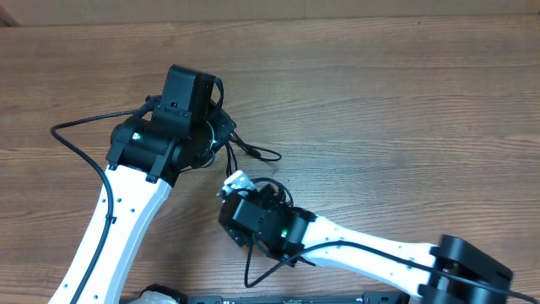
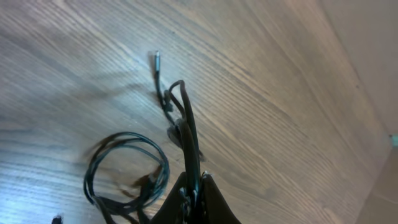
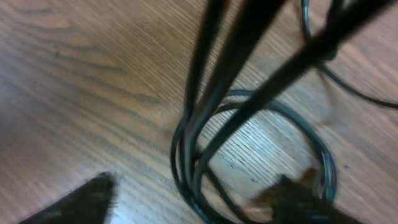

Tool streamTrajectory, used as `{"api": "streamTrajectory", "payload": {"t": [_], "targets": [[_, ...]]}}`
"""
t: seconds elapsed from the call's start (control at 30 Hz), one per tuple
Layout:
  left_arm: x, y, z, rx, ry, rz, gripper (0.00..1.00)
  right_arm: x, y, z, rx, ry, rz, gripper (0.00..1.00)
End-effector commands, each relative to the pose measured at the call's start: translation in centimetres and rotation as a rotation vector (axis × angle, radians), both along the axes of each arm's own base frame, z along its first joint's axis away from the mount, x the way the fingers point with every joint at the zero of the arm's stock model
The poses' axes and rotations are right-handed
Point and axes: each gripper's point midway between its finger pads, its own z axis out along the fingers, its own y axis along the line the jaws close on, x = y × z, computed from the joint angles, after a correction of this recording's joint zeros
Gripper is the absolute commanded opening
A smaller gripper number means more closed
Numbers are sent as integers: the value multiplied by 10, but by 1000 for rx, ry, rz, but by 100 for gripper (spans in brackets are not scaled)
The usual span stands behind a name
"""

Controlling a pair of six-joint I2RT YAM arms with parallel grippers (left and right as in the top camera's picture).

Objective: Untangle cables
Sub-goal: 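Swing the right gripper under the left gripper toward the hanging cables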

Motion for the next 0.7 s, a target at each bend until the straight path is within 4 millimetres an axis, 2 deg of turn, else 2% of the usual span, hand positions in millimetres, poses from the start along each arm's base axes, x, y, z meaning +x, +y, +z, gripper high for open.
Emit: {"api": "streamTrajectory", "payload": {"t": [0.0, 0.13, 0.27, 0.37, 0.5, 0.53, 0.67], "targets": [[1, -11, 10, -65, -16, -27, 4, 5, 5, -10, -28, -26, 35, 63], [-3, -19, 10, -63, -18, -119, 4, 21, 5, -6, 88, 21, -151, 59], [-9, -29, 20, -98, -37, -198, 4, 40, -12, -8, 119, 57, -291, 59], [-11, -33, 41, -133, -85, -222, 4, 54, -29, -11, 98, 64, -345, 58], [-8, -35, 82, -120, -213, -282, 4, 66, -51, -16, 64, 82, -409, 58], [-8, -34, 94, -114, -248, -298, 4, 69, -60, -18, 54, 94, -445, 58], [-10, -27, 122, -121, -307, -318, 4, 78, -95, -26, 23, 141, -611, 58]]}}
